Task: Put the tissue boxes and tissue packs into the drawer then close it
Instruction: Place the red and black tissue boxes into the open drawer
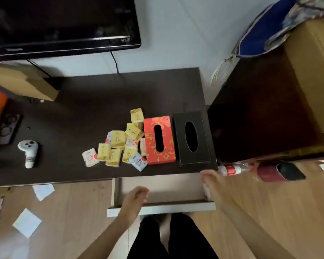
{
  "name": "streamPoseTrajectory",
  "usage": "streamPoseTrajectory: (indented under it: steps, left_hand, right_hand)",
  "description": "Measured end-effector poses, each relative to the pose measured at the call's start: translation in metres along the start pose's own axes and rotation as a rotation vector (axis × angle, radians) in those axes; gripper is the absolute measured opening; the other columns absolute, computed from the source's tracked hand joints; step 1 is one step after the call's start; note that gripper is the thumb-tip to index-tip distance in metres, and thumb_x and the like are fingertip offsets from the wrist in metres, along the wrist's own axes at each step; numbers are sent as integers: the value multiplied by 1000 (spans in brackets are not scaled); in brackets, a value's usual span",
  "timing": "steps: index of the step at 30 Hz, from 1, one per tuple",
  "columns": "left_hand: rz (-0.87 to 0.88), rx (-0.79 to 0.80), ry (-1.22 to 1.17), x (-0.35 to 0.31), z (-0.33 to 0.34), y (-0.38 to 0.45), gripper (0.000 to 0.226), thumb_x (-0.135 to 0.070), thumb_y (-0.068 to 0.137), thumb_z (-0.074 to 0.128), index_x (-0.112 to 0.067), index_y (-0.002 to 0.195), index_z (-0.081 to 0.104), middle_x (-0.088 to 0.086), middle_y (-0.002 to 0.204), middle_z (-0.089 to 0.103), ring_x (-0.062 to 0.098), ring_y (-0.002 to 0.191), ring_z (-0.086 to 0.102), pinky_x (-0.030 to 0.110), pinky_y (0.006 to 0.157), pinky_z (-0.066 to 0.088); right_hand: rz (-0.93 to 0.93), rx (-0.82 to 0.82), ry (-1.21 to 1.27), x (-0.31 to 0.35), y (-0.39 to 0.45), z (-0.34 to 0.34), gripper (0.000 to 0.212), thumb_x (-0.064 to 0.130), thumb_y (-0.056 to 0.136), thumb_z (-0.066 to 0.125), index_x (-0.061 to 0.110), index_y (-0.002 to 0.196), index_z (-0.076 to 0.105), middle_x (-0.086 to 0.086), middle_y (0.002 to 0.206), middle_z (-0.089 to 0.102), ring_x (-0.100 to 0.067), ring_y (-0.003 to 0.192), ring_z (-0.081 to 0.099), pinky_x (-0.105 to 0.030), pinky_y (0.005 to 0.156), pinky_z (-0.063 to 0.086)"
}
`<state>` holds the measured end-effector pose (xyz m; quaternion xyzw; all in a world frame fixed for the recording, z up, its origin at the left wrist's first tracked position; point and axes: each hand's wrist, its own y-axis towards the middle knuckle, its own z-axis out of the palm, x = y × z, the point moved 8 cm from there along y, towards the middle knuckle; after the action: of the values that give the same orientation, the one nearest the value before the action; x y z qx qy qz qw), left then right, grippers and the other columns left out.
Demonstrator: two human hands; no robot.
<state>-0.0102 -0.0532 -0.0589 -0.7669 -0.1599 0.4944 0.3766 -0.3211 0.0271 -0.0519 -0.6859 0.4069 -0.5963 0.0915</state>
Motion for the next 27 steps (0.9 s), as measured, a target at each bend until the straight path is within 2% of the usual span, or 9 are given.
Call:
streamPoseTrajectory:
  steps: [4, 5, 8, 10, 12, 16, 19, 24, 27]
  left_hand:
    - [237, -105, 100, -106, 5, 54, 20, -15, 98, 55, -25, 111, 67, -6, 106, 68, 11, 94, 62, 24, 75, 47]
    - [309, -141, 130, -129, 8, 63, 22, -17, 98, 55, -27, 116, 64, -9, 110, 64, 8, 97, 61, 23, 78, 47]
    - [368, -260, 333, -165, 12, 94, 22, -17, 92, 59, -23, 113, 62, -4, 114, 60, 13, 101, 59, 29, 82, 51]
    - [289, -264, 437, -173, 16, 117, 36, -15, 86, 60, -8, 121, 58, 11, 121, 60, 30, 109, 60, 48, 89, 54]
    - [188, -265, 526, -170, 19, 135, 51, -15, 83, 63, -5, 131, 49, 15, 130, 55, 36, 116, 57, 55, 92, 52]
    - [147, -323, 634, -170, 22, 152, 68, -25, 83, 70, -9, 141, 37, 12, 133, 51, 35, 118, 55, 54, 91, 51]
    - [125, -344, 674, -168, 23, 161, 69, -25, 81, 73, -10, 139, 37, 12, 131, 54, 34, 116, 57, 52, 86, 53]
    - [98, -430, 586, -170, 15, 158, 77, -24, 73, 79, -17, 141, 43, 4, 122, 65, 28, 106, 65, 37, 70, 50]
    - [133, -441, 515, -169, 13, 142, 88, -25, 73, 79, -23, 150, 36, 0, 123, 66, 26, 106, 66, 37, 73, 53]
  right_hand:
    - [-191, -137, -97, 70, 62, -12, 32, 0, 97, 58, 14, 124, 65, -1, 122, 68, -14, 115, 63, -17, 92, 51]
    - [-217, -178, -120, 81, 75, -12, 36, 2, 96, 60, 14, 130, 62, -2, 129, 63, -15, 120, 59, -18, 95, 50]
    - [-176, -208, -200, 84, 111, -7, 52, 7, 93, 67, 11, 142, 50, -10, 144, 53, -24, 134, 50, -41, 110, 47]
    - [-80, -172, -211, 79, 135, -1, 64, 13, 91, 71, 8, 149, 43, -13, 149, 50, -30, 137, 48, -49, 112, 45]
    - [-2, -130, -234, 67, 151, 7, 71, 20, 90, 74, 8, 151, 39, -14, 150, 50, -34, 137, 49, -51, 112, 44]
    - [11, -161, -311, 51, 170, 6, 72, 30, 86, 77, 8, 147, 45, -14, 146, 52, -35, 134, 51, -51, 108, 47]
    - [23, -150, -312, 46, 177, 1, 72, 35, 81, 79, 11, 142, 51, -11, 140, 58, -33, 128, 56, -50, 103, 51]
    - [20, -121, -367, 50, 168, -14, 52, 38, 76, 80, 24, 123, 64, 1, 117, 70, -26, 109, 66, -36, 82, 52]
    - [16, -142, -343, 46, 150, -35, 45, 37, 77, 77, 27, 120, 65, 5, 109, 71, -22, 101, 67, -34, 77, 51]
